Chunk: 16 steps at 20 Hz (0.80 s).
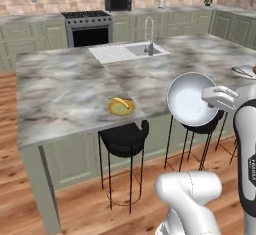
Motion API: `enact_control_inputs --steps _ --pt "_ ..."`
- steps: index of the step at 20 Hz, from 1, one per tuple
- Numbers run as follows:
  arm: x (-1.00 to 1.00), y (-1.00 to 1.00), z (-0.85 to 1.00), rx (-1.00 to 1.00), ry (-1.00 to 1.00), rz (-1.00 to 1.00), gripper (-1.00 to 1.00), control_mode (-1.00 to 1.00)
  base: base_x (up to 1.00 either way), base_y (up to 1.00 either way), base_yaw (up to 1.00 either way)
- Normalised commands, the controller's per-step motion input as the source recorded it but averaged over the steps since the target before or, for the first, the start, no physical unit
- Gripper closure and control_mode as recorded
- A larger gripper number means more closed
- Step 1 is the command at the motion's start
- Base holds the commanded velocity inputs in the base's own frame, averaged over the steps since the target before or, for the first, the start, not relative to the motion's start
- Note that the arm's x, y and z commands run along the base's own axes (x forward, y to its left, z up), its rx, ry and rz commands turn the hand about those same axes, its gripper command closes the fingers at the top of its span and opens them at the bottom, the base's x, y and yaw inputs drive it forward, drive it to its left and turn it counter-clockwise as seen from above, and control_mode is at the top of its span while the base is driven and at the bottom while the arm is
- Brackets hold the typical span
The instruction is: Take the smaller bowl and place it next to the appetizer plate on the dining counter , and place the larger bowl next to the plate with cooked food.
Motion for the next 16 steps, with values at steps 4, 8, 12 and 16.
enact_control_inputs --steps 4,8,12,16 --pt "0.0 0.0 0.0 0.0 0.0 0.0 1.0 1.0 0.26 -0.8 0.0" --pt "0.0 0.0 0.0 0.0 0.0 0.0 1.0 1.0 0.81 -0.14 0.01" --pt "0.0 0.0 0.0 0.0 0.0 0.0 1.0 1.0 1.0 0.22 0.14" --pt "0.0 0.0 0.0 0.0 0.0 0.0 1.0 1.0 0.79 0.23 0.19"
